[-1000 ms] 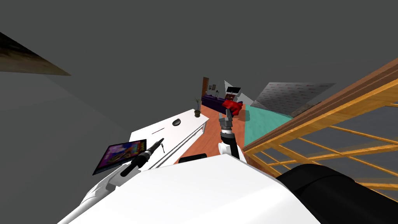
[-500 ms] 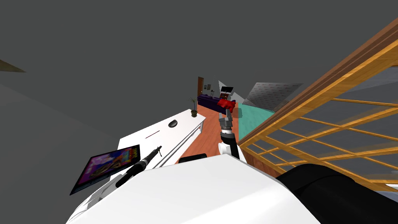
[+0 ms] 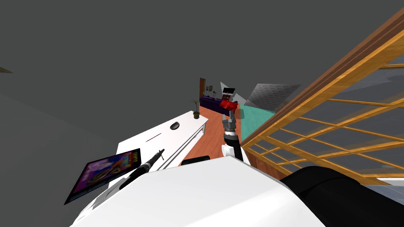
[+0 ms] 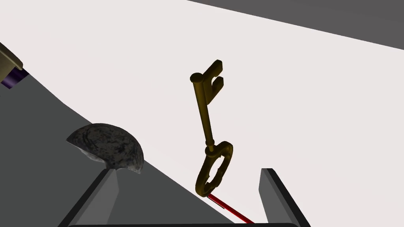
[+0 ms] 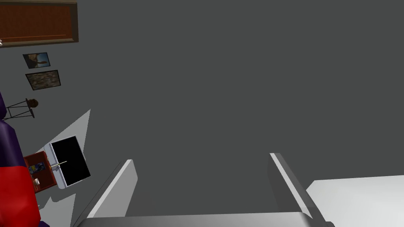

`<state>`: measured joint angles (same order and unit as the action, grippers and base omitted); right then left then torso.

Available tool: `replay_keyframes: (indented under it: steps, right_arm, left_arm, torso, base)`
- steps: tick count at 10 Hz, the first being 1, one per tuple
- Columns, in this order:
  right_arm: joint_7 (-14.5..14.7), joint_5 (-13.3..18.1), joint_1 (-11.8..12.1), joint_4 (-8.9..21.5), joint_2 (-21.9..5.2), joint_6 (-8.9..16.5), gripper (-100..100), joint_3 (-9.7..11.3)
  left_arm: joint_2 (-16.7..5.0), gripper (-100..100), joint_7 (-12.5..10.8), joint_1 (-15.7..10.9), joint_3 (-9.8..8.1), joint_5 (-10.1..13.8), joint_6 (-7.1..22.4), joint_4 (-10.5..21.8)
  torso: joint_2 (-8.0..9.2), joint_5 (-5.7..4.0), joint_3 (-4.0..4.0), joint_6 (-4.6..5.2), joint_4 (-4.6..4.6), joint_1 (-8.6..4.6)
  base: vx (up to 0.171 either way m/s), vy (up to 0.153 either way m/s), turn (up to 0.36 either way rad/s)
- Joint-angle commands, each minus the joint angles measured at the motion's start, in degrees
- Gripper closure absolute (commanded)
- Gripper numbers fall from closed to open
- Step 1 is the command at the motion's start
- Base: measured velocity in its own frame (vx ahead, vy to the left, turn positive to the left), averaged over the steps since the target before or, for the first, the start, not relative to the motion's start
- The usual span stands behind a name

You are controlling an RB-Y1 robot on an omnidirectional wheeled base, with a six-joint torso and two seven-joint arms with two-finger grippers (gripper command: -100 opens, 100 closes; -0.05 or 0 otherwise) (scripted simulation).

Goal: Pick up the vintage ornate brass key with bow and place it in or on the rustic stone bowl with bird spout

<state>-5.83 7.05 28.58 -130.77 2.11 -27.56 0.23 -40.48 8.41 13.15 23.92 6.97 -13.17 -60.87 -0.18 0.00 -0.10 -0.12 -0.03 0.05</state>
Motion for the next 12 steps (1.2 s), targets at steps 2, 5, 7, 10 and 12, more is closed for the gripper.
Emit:
replay_keyframes:
  steps: [2, 5, 7, 10, 12]
  right_arm:
    - [0.0, 0.0, 0.0, 0.0, 0.0, 0.0, 0, 0.0]
    - [0.0, 0.0, 0.0, 0.0, 0.0, 0.0, 0, 0.0]
    - [0.0, 0.0, 0.0, 0.0, 0.0, 0.0, 0, 0.0]
    - [0.0, 0.0, 0.0, 0.0, 0.0, 0.0, 0, 0.0]
    - [0.0, 0.0, 0.0, 0.0, 0.01, 0.0, 0, 0.01]
  left_arm:
    - [2.4, -100, 0.65, -1.05, -0.75, -1.03, -0.31, 2.33]
    - [1.83, 100, 0.5, -0.74, -0.64, -0.8, -0.09, 1.58]
    - [1.81, 100, 0.56, -0.74, -0.62, -0.84, -0.07, 1.59]
    - [-0.01, 100, 0.11, 0.16, -0.04, 0.03, 0.03, -0.2]
    - [-0.54, 100, 0.08, 0.48, 0.02, 0.2, 0.15, -0.83]
  torso:
    - [-0.03, 0.01, -0.02, 0.0, -0.01, 0.01]
    - [0.05, -0.02, 0.03, -0.01, 0.01, -0.1]
    - [0.08, 0.0, 0.05, -0.04, 0.02, -0.11]
    - [0.1, 0.01, 0.06, -0.04, 0.03, -0.09]
    - [0.27, -0.02, 0.15, -0.1, 0.04, -0.25]
  base:
    - [0.026, 0.034, -0.034]
    - [0.003, 0.005, -0.004]
    - [0.001, 0.0, -0.005]
    - [-0.007, -0.008, 0.027]
    - [-0.029, -0.039, 0.052]
